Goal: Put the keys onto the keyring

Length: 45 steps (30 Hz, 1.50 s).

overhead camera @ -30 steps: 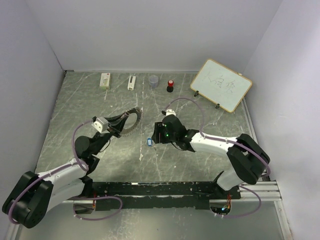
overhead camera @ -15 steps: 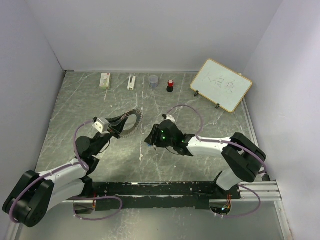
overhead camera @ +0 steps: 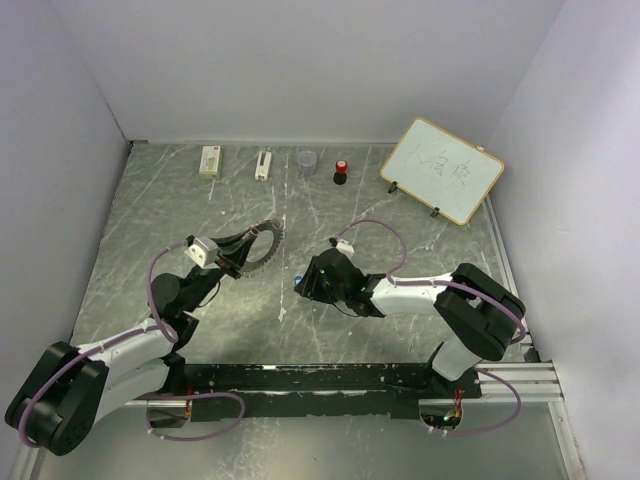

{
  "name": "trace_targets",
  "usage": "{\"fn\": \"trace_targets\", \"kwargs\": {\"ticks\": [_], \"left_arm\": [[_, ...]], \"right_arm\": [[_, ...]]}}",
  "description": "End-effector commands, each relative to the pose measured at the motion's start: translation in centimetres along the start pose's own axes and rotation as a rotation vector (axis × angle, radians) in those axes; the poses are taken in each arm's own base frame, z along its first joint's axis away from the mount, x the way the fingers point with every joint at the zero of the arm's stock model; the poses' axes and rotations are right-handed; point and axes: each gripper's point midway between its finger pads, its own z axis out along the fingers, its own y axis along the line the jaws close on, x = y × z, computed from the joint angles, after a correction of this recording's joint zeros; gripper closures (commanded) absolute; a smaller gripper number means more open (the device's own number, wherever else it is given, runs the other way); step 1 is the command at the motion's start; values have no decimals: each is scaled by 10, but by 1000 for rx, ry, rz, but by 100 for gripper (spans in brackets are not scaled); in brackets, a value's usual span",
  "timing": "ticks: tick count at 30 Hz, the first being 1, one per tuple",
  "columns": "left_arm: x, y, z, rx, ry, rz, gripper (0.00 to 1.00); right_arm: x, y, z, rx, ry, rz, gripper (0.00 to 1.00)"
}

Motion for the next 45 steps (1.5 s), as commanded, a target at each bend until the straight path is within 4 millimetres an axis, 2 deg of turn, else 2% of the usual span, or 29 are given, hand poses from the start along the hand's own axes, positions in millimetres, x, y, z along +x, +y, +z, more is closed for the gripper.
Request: {"fn": "trace_targets", "kwargs": {"ticks": [1,17,25,29,38,45], "left_arm": [[-18,-2,2,23,-72,33,93],[-18,-1,0,23,-65,41,93],[-18,-1,-1,23,-66,40,93],[-19,0,-1,20,-68,43,93],[-19,1,-3,14,-68,45,93],[-19,2,-3,12,-67,45,93]], "right_arm": [[-4,-6,5,35,-34,14,57],[-14,-10,19,60,-57,17,65],[-25,0,23,55,-74,-7,66],[-25,7,27,34,-64,-5,66],[-22,0,32,64,-49,-10,67],[-21,-5,33,87,-45,-14,72]]}}
